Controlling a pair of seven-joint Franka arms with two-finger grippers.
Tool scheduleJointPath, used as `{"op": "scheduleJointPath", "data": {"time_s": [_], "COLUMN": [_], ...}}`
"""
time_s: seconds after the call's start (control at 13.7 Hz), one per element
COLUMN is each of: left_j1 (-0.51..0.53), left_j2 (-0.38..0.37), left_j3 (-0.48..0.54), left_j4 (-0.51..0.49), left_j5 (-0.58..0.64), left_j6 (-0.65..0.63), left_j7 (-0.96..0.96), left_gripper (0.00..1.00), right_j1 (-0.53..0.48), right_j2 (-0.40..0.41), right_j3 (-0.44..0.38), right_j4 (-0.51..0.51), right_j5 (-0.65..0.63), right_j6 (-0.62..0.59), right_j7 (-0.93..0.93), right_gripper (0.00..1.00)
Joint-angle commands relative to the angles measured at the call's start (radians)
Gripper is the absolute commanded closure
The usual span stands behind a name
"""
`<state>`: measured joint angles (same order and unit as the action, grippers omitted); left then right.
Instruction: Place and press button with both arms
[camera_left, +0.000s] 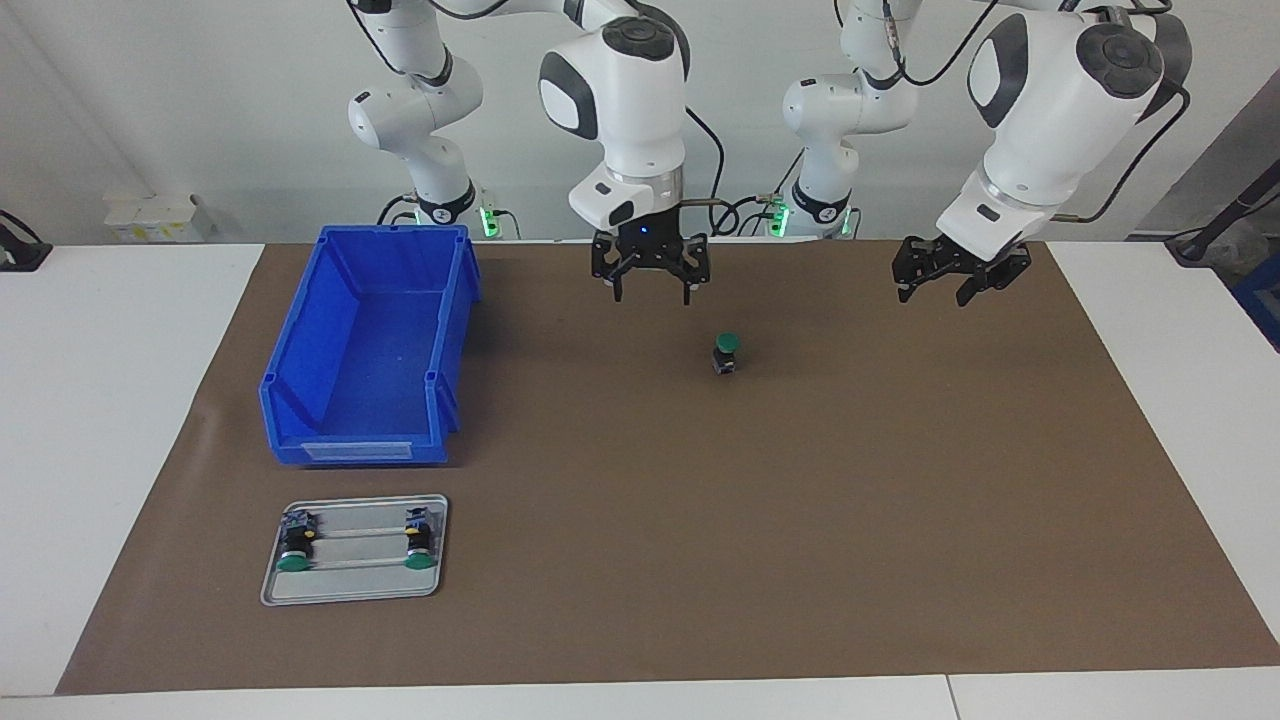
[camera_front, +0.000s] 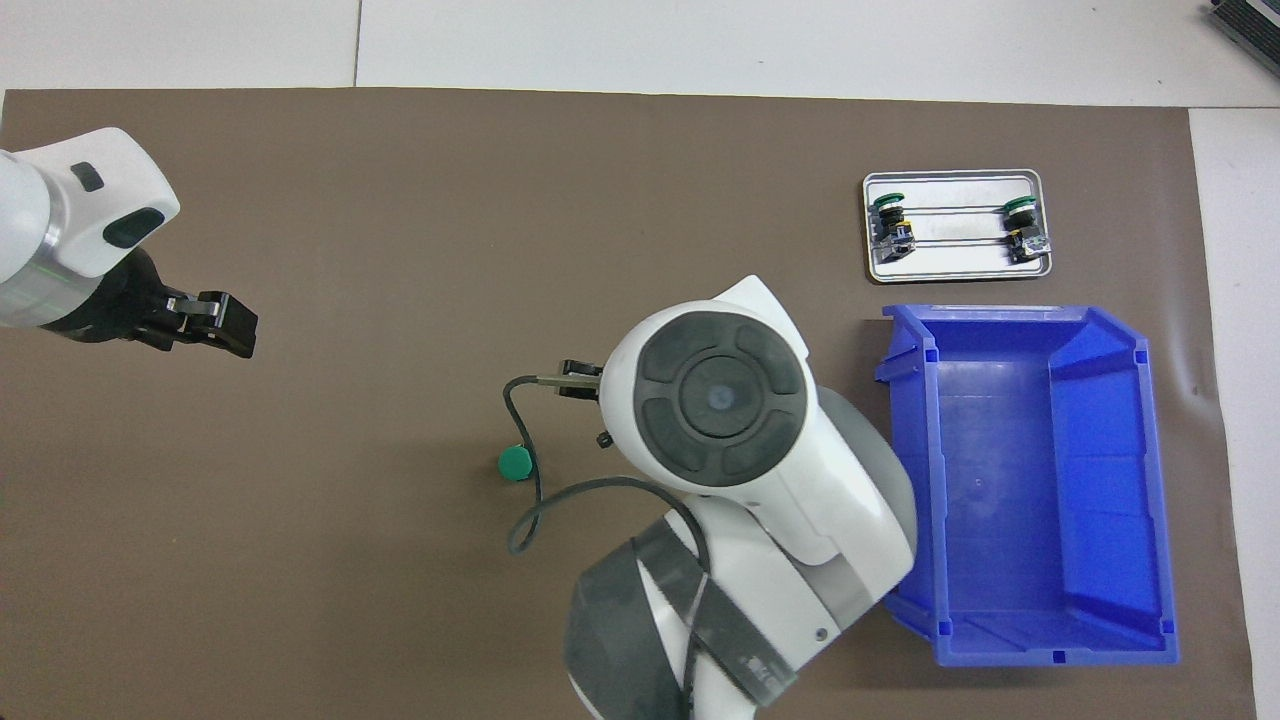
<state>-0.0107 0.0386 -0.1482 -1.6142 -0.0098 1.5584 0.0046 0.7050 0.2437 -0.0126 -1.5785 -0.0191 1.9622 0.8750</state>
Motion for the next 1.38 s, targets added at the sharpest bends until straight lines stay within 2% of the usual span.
{"op": "scheduleJointPath", "data": {"time_s": [0.0,0.22,0.36,0.51,0.87,1.09,1.31], "left_j1": [-0.018,-0.034,-0.023,-0.015,0.012,0.012,0.014], "left_j2": [-0.036,-0.037,-0.037,-0.039,-0.039,-0.032,-0.029], "left_j3": [0.006,0.006,0.006,0.012,0.016,0.016,0.016], "left_j4": [-0.044,-0.047,-0.047,-0.049,-0.05,-0.058,-0.059], "left_j5": [0.034,0.039,0.036,0.027,-0.009,-0.009,-0.009], "left_j6": [0.025,0.017,0.022,0.023,0.038,0.178,0.212], "left_j7": [-0.003,-0.006,-0.011,-0.011,-0.063,-0.104,-0.097], "left_gripper": [0.02,0.02,0.02,0.02,0.03,0.03,0.04], "right_j1": [0.046,0.079,0.093,0.149,0.169,0.16,0.165], "right_j2": [0.077,0.114,0.182,0.242,0.256,0.252,0.27], "right_j3": [0.005,0.006,0.01,0.011,0.011,0.013,0.011], "right_j4": [0.046,0.037,0.044,0.049,-0.014,-0.053,-0.072], "right_j5": [0.007,0.002,-0.002,-0.016,-0.041,-0.067,-0.067], "right_j6": [0.038,0.101,0.127,0.167,0.228,0.274,0.32], "right_j7": [0.047,0.064,0.065,0.073,0.036,-0.007,-0.028], "right_gripper": [0.01,0.01,0.01,0.01,0.02,0.09,0.09]}}
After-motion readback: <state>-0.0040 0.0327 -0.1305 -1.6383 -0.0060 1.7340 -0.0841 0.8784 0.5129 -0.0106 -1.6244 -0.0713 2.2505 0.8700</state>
